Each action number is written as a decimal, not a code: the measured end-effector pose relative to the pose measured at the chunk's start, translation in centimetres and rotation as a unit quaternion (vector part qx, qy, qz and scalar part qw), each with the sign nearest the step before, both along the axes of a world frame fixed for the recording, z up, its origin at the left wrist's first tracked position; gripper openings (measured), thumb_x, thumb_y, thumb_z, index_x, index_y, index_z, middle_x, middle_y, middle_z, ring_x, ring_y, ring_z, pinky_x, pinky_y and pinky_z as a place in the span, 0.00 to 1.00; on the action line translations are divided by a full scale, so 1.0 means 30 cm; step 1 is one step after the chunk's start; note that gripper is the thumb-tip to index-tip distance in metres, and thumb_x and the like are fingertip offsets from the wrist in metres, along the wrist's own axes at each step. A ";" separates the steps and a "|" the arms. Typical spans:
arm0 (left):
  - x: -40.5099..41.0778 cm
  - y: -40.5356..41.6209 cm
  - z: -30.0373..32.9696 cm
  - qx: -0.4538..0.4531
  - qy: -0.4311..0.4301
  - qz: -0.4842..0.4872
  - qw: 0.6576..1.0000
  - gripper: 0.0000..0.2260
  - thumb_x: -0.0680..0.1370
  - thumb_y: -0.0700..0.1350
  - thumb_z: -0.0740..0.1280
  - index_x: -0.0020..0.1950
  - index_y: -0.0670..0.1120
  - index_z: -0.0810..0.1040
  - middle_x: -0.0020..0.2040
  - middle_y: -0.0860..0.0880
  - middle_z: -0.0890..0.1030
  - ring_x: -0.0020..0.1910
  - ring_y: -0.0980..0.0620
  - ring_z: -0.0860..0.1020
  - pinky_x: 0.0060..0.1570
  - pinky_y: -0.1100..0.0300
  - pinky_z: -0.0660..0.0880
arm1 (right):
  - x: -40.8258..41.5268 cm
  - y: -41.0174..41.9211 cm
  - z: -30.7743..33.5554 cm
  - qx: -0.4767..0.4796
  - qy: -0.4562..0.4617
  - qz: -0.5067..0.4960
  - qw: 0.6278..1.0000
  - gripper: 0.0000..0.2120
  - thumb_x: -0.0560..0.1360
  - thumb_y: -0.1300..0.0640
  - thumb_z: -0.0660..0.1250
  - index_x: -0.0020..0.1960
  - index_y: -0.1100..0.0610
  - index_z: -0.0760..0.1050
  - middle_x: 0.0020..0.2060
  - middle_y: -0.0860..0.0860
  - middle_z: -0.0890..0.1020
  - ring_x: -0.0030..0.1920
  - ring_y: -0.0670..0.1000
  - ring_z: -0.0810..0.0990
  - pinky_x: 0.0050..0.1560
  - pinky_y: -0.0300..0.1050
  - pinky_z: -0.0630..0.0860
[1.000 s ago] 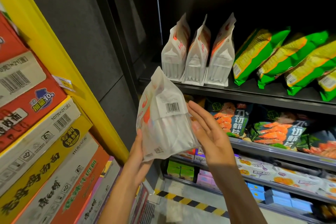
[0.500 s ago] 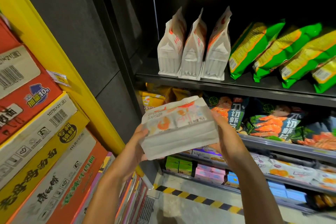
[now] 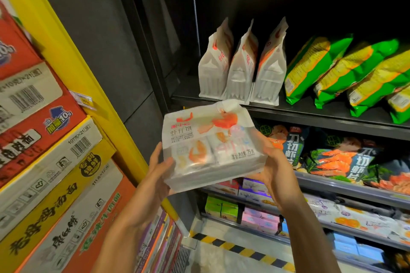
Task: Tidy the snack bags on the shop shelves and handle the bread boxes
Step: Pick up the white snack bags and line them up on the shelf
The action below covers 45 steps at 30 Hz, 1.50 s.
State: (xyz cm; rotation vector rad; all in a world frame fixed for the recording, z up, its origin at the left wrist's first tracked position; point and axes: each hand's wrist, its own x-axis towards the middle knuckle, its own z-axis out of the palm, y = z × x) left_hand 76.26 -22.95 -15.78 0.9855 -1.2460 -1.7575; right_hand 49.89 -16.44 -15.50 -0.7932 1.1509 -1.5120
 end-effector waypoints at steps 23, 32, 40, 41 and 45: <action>-0.145 -0.179 0.194 -0.313 0.033 0.356 0.880 0.34 0.70 0.49 0.79 0.74 0.51 0.70 0.66 0.54 0.80 0.68 0.52 0.78 0.58 0.65 0.79 | 0.298 -0.328 0.328 -0.264 0.397 0.027 0.878 0.35 0.78 0.50 0.73 0.81 0.46 0.61 0.78 0.40 0.64 0.78 0.39 0.62 0.76 0.45 0.67; -0.261 -0.365 0.140 -0.408 -0.061 0.317 0.854 0.41 0.76 0.35 0.75 0.82 0.56 0.58 0.78 0.54 0.64 0.78 0.51 0.64 0.75 0.47 0.68 | 0.289 -0.519 0.336 -0.203 0.435 0.023 0.877 0.46 0.79 0.55 0.72 0.84 0.42 0.44 0.83 0.39 0.51 0.82 0.42 0.54 0.80 0.54 0.63; -0.318 -0.501 0.110 -0.436 -0.098 0.264 0.855 0.38 0.81 0.35 0.69 0.84 0.52 0.52 0.82 0.53 0.57 0.81 0.54 0.58 0.77 0.61 0.63 | 0.241 -0.659 0.306 -0.162 0.462 -0.074 0.869 0.37 0.80 0.47 0.72 0.83 0.44 0.57 0.78 0.42 0.67 0.76 0.41 0.65 0.75 0.47 0.70; -0.325 -0.512 0.100 -0.432 -0.103 0.257 0.859 0.37 0.81 0.36 0.68 0.83 0.55 0.51 0.82 0.54 0.57 0.81 0.54 0.59 0.76 0.64 0.63 | 0.233 -0.662 0.301 -0.156 0.467 -0.085 0.866 0.36 0.79 0.47 0.72 0.82 0.45 0.59 0.76 0.41 0.69 0.74 0.38 0.66 0.74 0.45 0.71; -0.343 -0.536 0.044 -0.411 -0.130 0.240 0.870 0.40 0.81 0.37 0.69 0.83 0.60 0.49 0.82 0.56 0.56 0.80 0.57 0.59 0.73 0.64 0.65 | 0.186 -0.641 0.249 -0.171 0.531 -0.110 0.823 0.31 0.78 0.44 0.72 0.78 0.47 0.67 0.74 0.42 0.72 0.73 0.44 0.71 0.68 0.52 0.77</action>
